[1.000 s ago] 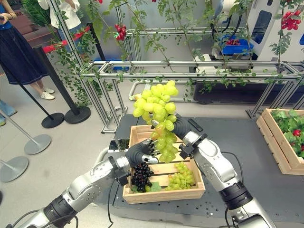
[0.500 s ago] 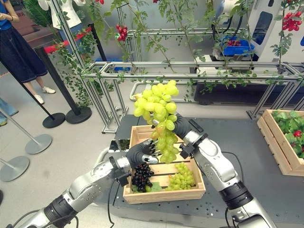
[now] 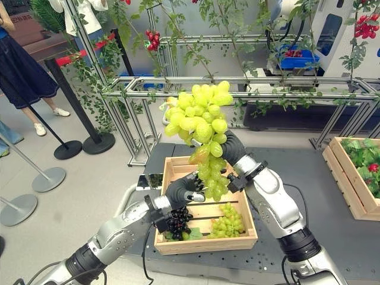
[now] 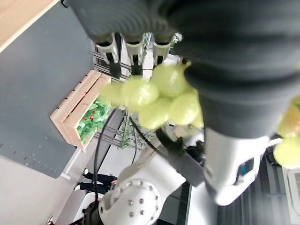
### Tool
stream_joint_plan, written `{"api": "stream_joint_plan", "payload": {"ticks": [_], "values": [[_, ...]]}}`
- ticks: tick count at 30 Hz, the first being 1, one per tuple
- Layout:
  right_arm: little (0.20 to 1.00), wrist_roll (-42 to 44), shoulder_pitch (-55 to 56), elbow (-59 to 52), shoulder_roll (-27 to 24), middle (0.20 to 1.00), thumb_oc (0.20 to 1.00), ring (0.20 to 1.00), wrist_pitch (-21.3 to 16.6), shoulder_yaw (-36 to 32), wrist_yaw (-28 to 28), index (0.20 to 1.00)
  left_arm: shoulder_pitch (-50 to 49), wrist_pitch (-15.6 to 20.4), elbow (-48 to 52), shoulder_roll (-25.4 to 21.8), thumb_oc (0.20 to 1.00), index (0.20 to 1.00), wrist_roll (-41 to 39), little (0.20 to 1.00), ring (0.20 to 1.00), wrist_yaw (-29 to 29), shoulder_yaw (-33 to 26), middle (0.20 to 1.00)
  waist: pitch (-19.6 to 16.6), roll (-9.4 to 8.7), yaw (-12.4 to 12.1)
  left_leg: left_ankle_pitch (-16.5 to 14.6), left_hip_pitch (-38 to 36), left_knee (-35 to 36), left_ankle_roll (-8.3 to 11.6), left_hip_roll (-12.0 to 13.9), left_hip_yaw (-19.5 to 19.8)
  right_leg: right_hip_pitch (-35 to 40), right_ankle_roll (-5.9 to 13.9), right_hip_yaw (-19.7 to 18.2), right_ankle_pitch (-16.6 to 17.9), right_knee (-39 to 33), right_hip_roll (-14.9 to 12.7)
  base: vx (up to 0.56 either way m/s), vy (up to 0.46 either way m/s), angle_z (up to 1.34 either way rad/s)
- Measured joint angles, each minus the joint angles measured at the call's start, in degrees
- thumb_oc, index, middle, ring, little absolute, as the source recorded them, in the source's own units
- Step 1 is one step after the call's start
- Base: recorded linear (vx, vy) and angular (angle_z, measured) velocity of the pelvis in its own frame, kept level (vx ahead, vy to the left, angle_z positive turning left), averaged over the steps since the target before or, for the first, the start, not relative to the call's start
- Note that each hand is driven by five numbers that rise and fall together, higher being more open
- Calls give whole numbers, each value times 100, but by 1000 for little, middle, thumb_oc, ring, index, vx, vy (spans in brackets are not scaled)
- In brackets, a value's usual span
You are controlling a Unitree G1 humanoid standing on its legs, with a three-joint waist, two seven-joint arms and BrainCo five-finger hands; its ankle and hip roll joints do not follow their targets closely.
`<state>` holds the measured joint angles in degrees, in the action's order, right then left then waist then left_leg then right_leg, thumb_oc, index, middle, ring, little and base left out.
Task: Pick up the fruits from the basket on one side to the basket on the other side
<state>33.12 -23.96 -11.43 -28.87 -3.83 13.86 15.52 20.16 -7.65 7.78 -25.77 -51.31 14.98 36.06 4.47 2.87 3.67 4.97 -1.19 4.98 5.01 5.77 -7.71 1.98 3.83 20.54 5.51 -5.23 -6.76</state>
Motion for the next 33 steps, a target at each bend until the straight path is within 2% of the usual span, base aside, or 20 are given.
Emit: {"api": "stream_joint_plan", "payload": {"ticks": [21, 25, 29, 33], "values": [[200, -322, -79, -329, -135, 200, 200, 200, -91, -9, -71, 200, 1, 2, 106, -43, 1000, 1000, -20, 1000, 1000, -42, -25, 1000, -16, 22, -11, 0, -10, 0, -1, 3, -4, 4, -1, -23, 1, 0, 3, 0, 0, 0], [200, -322, -67, -329, -130, 200, 200, 200, -91, -196, 16, 200, -2, 22, 150, -160, 1000, 1000, 21, 1000, 1000, -41, -283, 1000, -17, 23, -26, 0, -12, 0, 0, 2, -1, 9, -1, -19, 0, 0, 4, 0, 0, 0], [200, -336, -49, -325, -169, 200, 200, 200, -90, -331, 17, 200, -41, 161, 139, -250, 1000, 1000, 108, 1000, 1000, -160, -857, 1000, -17, 23, -31, 0, -21, -1, 0, 6, 4, 24, 3, -10, -3, 0, 29, 7, -26, 0], [200, -445, -45, -325, -163, 200, 200, 200, -89, -401, 15, 200, -43, 237, 147, -251, 1000, 1000, 106, 1000, 1000, -148, -926, 1000, -19, 21, -71, 3, -24, 0, -2, -1, 23, 52, 5, 39, -5, 0, 23, -8, 1, 5]]}}
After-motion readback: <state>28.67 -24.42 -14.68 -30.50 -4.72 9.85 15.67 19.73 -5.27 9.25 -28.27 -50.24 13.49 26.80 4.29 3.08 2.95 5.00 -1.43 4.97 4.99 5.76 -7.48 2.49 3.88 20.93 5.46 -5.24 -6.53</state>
